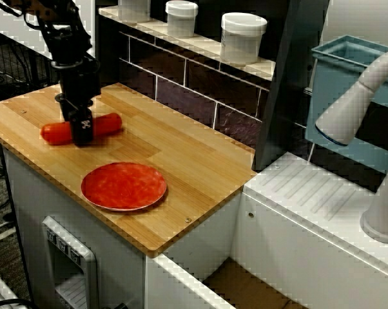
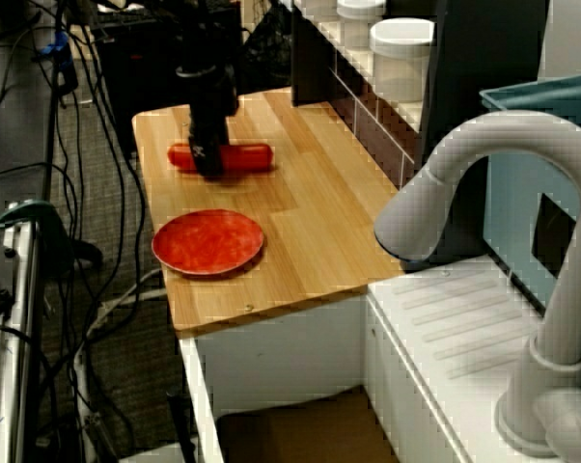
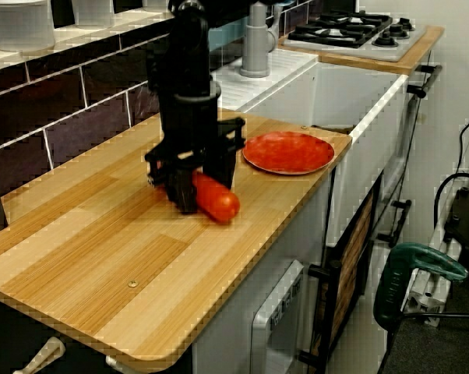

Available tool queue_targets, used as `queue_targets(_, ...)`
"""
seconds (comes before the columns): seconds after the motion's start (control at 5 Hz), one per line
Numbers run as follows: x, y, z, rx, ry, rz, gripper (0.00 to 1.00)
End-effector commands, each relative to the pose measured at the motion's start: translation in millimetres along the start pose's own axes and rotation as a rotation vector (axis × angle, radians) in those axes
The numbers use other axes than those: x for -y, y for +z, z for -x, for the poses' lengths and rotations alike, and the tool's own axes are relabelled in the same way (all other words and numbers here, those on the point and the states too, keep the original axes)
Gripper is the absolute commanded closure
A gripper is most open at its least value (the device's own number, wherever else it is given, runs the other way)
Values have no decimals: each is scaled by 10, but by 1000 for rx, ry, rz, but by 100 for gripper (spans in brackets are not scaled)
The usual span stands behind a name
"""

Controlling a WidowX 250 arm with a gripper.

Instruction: Put the object on the plate

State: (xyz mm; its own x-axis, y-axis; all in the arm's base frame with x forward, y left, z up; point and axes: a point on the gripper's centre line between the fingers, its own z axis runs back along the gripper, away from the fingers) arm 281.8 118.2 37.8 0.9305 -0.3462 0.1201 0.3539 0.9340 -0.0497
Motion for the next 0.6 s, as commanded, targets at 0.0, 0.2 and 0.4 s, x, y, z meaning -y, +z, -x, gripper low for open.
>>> queue_targets(0.0,103,647,7,120,-117,-52,100)
queue_targets(0.2,247,676,-1,126,-165,-41,100)
queue_targets(0.4,496,572,-27,101,-219,-18,100)
